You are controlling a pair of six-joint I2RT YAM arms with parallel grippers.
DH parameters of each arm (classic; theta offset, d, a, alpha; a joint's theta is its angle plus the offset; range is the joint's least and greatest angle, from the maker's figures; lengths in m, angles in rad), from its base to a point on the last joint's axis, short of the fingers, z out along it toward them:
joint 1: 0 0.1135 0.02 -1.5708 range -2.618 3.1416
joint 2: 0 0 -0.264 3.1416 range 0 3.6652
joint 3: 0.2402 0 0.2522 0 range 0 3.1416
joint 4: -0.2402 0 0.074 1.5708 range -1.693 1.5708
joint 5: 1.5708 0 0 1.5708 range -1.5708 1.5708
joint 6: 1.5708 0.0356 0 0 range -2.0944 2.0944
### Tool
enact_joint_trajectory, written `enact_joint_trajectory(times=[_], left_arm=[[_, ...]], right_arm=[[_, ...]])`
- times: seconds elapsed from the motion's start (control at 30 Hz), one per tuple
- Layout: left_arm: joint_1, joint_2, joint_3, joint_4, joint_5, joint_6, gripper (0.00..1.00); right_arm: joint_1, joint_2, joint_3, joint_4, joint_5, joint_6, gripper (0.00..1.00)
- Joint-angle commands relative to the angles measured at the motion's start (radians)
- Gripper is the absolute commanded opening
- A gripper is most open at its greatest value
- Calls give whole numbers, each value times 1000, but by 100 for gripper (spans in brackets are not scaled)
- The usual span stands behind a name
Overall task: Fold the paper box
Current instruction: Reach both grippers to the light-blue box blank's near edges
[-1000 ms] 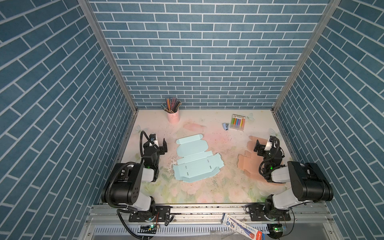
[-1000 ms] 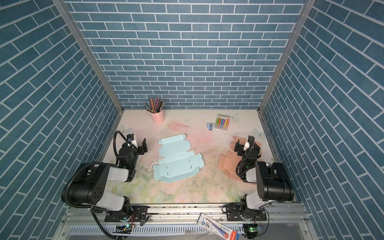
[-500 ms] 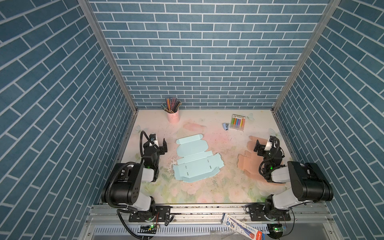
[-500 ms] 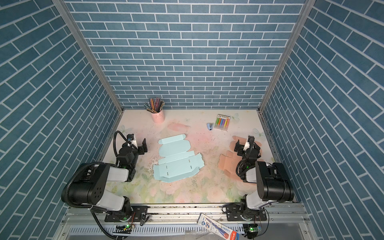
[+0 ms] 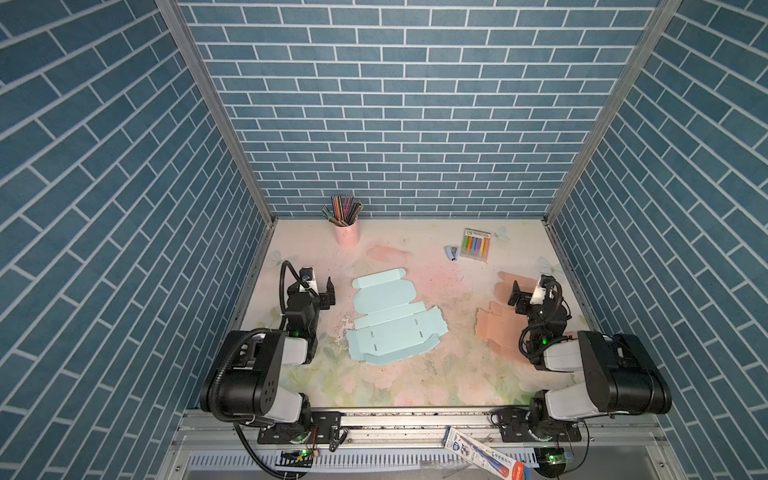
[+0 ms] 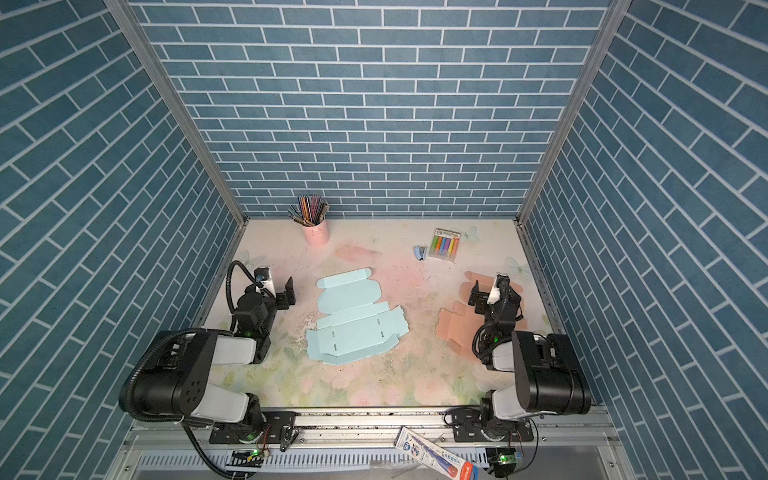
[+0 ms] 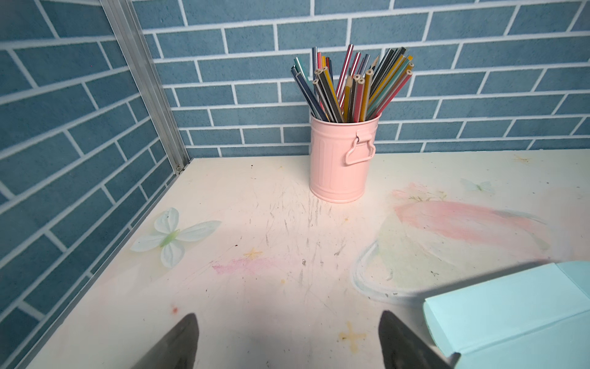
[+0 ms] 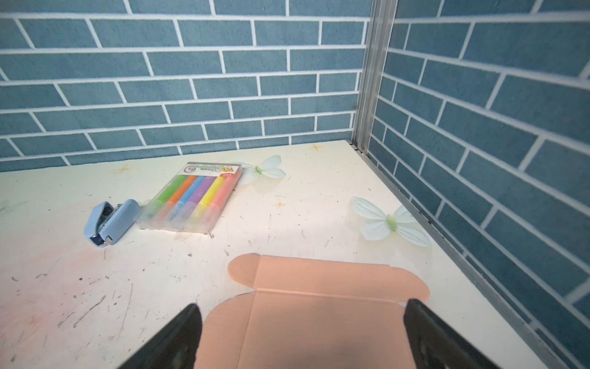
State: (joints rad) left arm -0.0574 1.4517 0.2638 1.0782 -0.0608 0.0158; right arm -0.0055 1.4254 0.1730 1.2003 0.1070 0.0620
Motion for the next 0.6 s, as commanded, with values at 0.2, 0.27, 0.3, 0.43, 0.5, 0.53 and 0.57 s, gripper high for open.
enact_joint_trajectory(times=[0.2,0.27,0.3,0.43,0.5,0.53,0.57], left_arm=[[-13,-256,31,-245,-14,-17,88],[-45,-335,51,-323,-1,-50,88],[-66,-373,62,-360,-13,-84,89],[-132,-473,110,-494,-3,-282,88],[-152,-495,124,-537,86,-369,88],[-166,-503,136,-579,117,-416,88],[-179,-506,152,-634,139,-436,88]], right_arm=[[119,-266,147,-479,133,8,99],[149,-300,230,-681,175,93,99],[163,-313,282,-785,180,132,99],[264,-362,373,-1031,155,266,99],[342,-391,388,-1103,145,320,99],[379,-404,392,-1136,140,343,99],[417,-419,398,-1172,133,366,99]])
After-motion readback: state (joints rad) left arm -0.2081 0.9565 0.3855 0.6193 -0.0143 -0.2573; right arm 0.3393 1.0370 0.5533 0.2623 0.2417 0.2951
